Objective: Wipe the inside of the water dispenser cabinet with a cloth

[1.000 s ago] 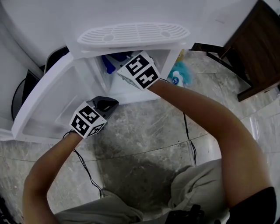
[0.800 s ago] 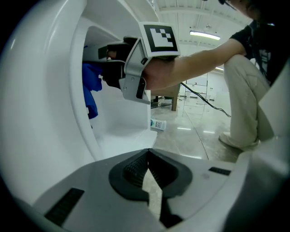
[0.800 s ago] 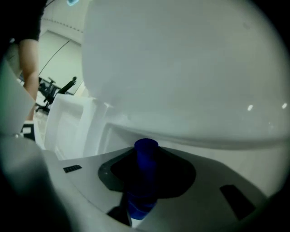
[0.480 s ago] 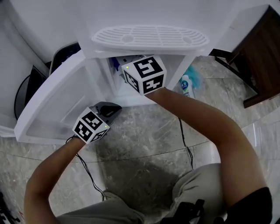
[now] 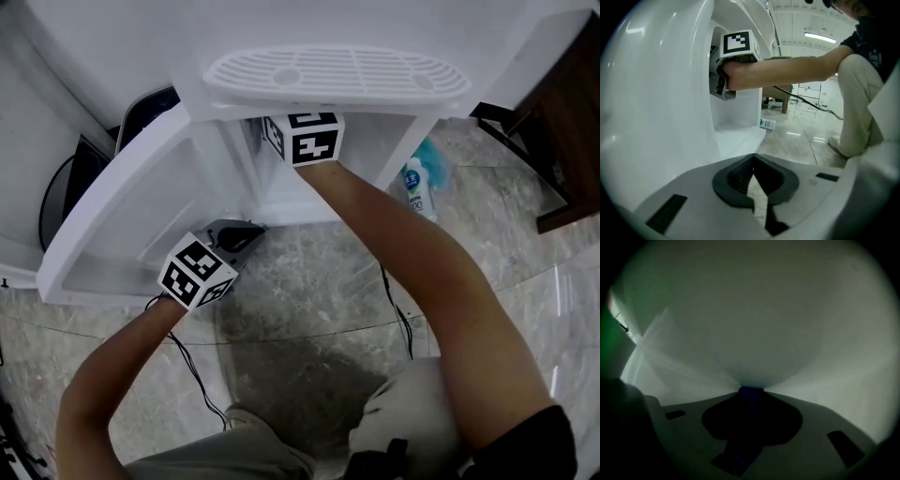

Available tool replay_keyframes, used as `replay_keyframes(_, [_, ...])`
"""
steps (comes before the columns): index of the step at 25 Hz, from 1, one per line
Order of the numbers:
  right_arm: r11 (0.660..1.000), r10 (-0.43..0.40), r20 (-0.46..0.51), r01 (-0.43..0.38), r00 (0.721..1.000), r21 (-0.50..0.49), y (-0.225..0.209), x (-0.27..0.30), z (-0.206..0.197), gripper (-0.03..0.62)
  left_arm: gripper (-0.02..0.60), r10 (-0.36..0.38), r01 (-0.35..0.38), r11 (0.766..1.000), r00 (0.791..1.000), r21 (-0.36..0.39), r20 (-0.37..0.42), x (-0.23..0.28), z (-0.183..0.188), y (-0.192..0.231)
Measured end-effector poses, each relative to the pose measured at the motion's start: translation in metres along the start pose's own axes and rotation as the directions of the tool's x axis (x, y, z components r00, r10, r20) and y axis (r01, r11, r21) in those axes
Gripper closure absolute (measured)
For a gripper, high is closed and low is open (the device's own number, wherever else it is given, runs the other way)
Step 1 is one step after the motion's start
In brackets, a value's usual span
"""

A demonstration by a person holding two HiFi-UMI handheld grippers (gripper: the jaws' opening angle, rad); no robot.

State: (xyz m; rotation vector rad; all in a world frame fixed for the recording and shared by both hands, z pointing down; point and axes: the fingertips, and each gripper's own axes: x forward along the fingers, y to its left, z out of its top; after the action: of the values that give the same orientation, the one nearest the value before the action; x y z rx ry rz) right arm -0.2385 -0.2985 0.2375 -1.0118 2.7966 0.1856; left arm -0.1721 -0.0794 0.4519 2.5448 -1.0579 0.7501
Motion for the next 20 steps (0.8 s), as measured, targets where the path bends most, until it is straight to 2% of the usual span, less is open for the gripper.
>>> replay_keyframes(4, [0.998,0.049,-0.017,-0.049,0.999,-0.047,0.007,-0.009,-0.001,0.508,0.574,-0.004,0.004,1.0,1.0,-0.001,0.009,0.005,0.004,0.002])
replay_keyframes(11, [0.993,0.098,-0.013,-0.098,0.995,-0.063,0.021,-0.026,0.002,0.508,0.574,-0.015,0.014,1.0,0.999,0.006,0.038,0.016,0.02,0.003])
replay_keyframes(15, [0.991,0.073,-0.002,-0.072,0.997,-0.116,0.013,-0.015,0.002,0.508,0.574,-0.023,0.023,1.0,0.998,-0.005,0.053,0.017,0.024,-0.002])
replay_keyframes(20, [0.99,0.047,0.002,-0.046,0.999,-0.132,0.001,-0.001,-0.001,0.508,0.574,0.031,-0.026,0.996,0.998,-0.08,0.061,0.009,0.018,0.008])
